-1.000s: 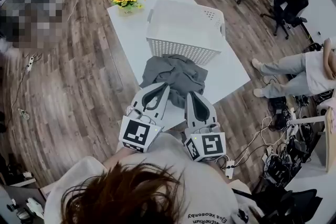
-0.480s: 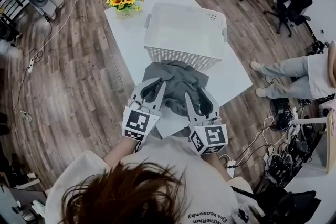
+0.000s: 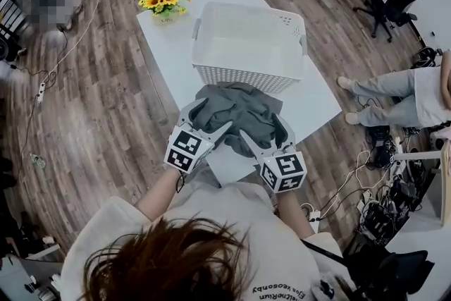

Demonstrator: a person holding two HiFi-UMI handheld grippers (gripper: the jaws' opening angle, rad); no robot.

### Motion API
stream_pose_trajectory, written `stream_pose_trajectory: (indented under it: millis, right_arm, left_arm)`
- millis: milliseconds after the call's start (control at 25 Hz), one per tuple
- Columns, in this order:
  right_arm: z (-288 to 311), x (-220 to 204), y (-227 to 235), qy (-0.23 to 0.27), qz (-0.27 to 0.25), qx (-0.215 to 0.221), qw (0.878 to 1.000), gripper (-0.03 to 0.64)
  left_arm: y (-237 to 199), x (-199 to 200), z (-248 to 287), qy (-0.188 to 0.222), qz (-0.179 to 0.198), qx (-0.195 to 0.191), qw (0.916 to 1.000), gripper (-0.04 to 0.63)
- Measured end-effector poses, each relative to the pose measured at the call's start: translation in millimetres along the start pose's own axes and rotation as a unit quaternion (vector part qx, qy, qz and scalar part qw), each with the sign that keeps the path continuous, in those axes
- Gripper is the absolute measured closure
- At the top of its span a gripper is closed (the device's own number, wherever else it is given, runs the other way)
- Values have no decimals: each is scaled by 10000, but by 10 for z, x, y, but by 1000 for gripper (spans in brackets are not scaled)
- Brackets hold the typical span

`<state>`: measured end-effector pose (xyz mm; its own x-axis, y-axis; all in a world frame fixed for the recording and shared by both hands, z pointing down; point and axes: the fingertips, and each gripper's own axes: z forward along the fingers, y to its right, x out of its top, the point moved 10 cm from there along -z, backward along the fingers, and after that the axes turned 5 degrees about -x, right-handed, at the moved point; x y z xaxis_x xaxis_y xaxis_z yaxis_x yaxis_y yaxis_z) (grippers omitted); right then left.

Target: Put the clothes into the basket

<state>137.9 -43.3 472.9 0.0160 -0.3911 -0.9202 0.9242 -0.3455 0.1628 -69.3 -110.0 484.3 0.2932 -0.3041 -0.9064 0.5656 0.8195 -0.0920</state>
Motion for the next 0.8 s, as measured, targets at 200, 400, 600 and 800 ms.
stream_pose_trajectory:
  millis: [200,400,600,800]
  right_arm:
    - [153,-169,141,-653,-389,197,9969,165]
    - [342,-393,316,-1313,-497,265,9897,140]
    - [562,-594,493,-1889,-618,293,9796,125]
    - [847,-815,589,-2617,-711,535,9610,97]
  left_arm:
    - [-113,-144,169,-470,8,-336,9983,155]
    - [-257,-303,297,-924,-67,-522,9943,115]
    - [-345,-419,512,-1398,30,-755,9873,89]
    - [-367,-607,768,-2024,122,-1198,9719,57]
